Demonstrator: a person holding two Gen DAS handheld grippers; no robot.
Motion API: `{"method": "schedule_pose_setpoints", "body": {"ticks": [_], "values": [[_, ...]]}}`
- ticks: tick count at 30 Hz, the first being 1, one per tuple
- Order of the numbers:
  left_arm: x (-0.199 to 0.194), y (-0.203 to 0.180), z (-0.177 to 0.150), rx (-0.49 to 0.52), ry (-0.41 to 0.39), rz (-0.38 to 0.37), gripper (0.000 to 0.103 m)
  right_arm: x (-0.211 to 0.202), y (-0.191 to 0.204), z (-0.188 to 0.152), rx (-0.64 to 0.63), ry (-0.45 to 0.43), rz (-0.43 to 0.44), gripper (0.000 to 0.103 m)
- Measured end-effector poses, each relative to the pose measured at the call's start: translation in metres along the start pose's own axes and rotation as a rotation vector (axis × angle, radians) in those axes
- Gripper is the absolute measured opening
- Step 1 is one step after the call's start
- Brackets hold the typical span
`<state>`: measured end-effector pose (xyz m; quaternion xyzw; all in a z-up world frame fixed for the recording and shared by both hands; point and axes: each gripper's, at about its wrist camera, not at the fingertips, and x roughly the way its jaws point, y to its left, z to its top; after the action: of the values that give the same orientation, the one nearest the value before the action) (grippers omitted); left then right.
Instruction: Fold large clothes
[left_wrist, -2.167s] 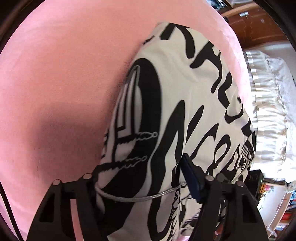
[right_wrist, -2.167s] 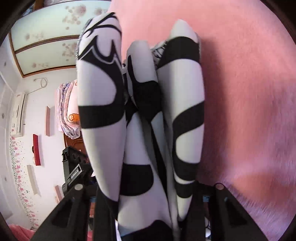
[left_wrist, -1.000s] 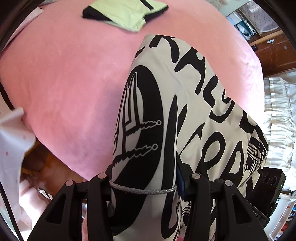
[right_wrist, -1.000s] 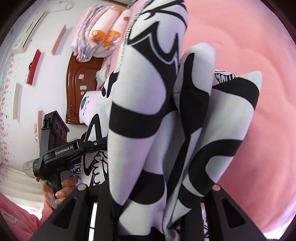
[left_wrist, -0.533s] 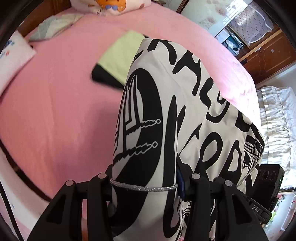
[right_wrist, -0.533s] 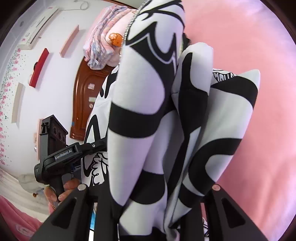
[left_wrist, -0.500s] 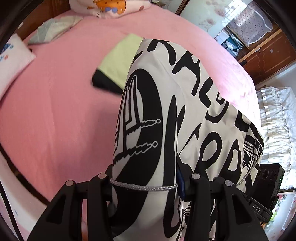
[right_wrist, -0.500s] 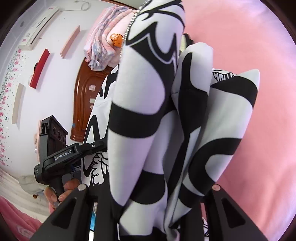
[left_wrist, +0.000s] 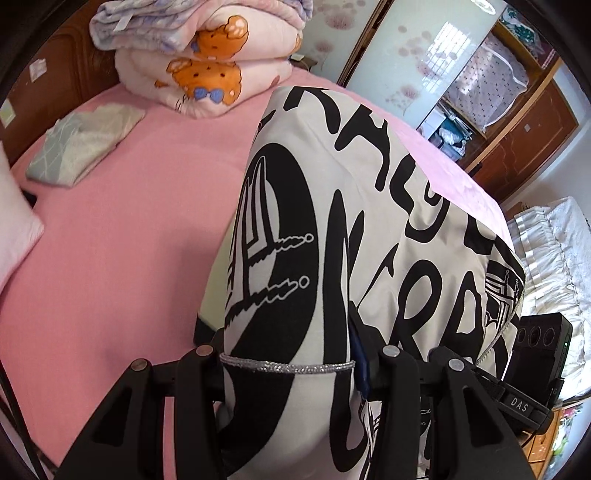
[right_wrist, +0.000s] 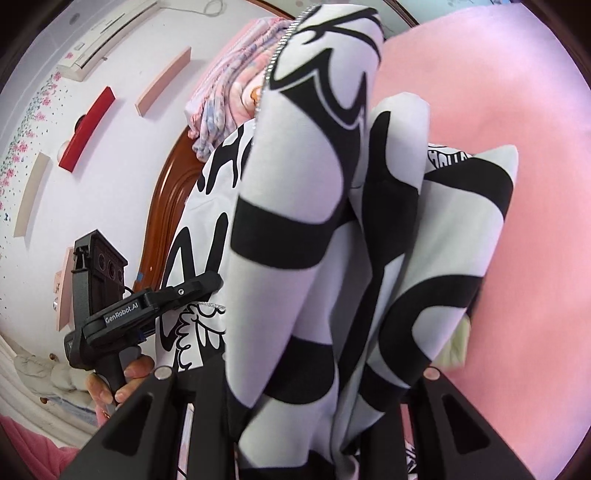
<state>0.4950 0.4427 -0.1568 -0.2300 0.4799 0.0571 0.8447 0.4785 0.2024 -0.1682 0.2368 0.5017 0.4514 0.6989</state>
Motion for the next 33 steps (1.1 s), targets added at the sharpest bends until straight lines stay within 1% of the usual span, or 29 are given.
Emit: {"method": "schedule_pose_setpoints", "body": {"ticks": [3,4,6,8,9,10,12,15,16,17,18,20,21,23,25,27,29,32,33], "values": [[0.019,0.018,0.023,0.017,-0.045,0.004,0.045,0.013,-0.014,0.019,0.003,-0.021,0.023,0.025],[0.029,0.025,0.028,0.022,-0.063,0.007,0.045,0.015,-0.021,0.017,0.005,-0.024,0.031,0.025],[0.058,0.043,0.038,0.024,-0.083,0.003,0.045,0.026,-0.037,0.022,0.000,-0.023,0.043,0.025],[0.084,0.056,0.038,0.005,-0.077,-0.009,0.045,0.044,-0.048,0.032,-0.017,-0.012,0.013,0.026],[0.102,0.068,0.042,-0.011,-0.076,-0.011,0.045,0.062,-0.053,0.042,-0.022,-0.009,-0.007,0.026],[0.116,0.074,0.043,-0.010,-0.072,-0.007,0.045,0.066,-0.062,0.039,-0.025,0.000,-0.026,0.026],[0.146,0.084,0.043,-0.008,-0.054,0.008,0.045,0.084,-0.079,0.042,-0.022,0.019,-0.053,0.026],[0.177,0.091,0.045,0.020,-0.037,0.047,0.046,0.109,-0.108,0.041,0.018,0.051,-0.077,0.026],[0.182,0.092,0.044,0.038,-0.048,0.052,0.049,0.114,-0.120,0.039,0.044,0.060,-0.088,0.027],[0.187,0.095,0.044,0.055,-0.069,0.048,0.054,0.116,-0.130,0.037,0.067,0.057,-0.085,0.027],[0.189,0.098,0.041,0.069,-0.085,0.032,0.057,0.115,-0.140,0.033,0.093,0.046,-0.066,0.028],[0.197,0.107,0.039,0.100,-0.101,0.005,0.065,0.107,-0.164,0.020,0.153,0.036,-0.009,0.031],[0.202,0.113,0.037,0.122,-0.116,-0.008,0.067,0.104,-0.173,0.013,0.172,0.041,0.009,0.032],[0.208,0.123,0.030,0.141,-0.144,-0.008,0.077,0.098,-0.182,0.002,0.161,0.049,0.019,0.034],[0.214,0.134,0.026,0.122,-0.156,-0.003,0.082,0.096,-0.181,-0.001,0.140,0.064,0.007,0.036],[0.216,0.142,0.029,0.096,-0.152,-0.012,0.084,0.102,-0.184,0.021,0.122,0.068,-0.008,0.038],[0.211,0.133,0.028,0.115,-0.158,0.013,0.084,0.102,-0.178,0.027,0.109,0.065,-0.030,0.038],[0.204,0.117,0.023,0.193,-0.197,0.096,0.084,0.114,-0.163,0.041,0.123,0.060,-0.070,0.042],[0.199,0.110,0.019,0.222,-0.210,0.128,0.084,0.110,-0.163,0.038,0.131,0.056,-0.087,0.044]]}}
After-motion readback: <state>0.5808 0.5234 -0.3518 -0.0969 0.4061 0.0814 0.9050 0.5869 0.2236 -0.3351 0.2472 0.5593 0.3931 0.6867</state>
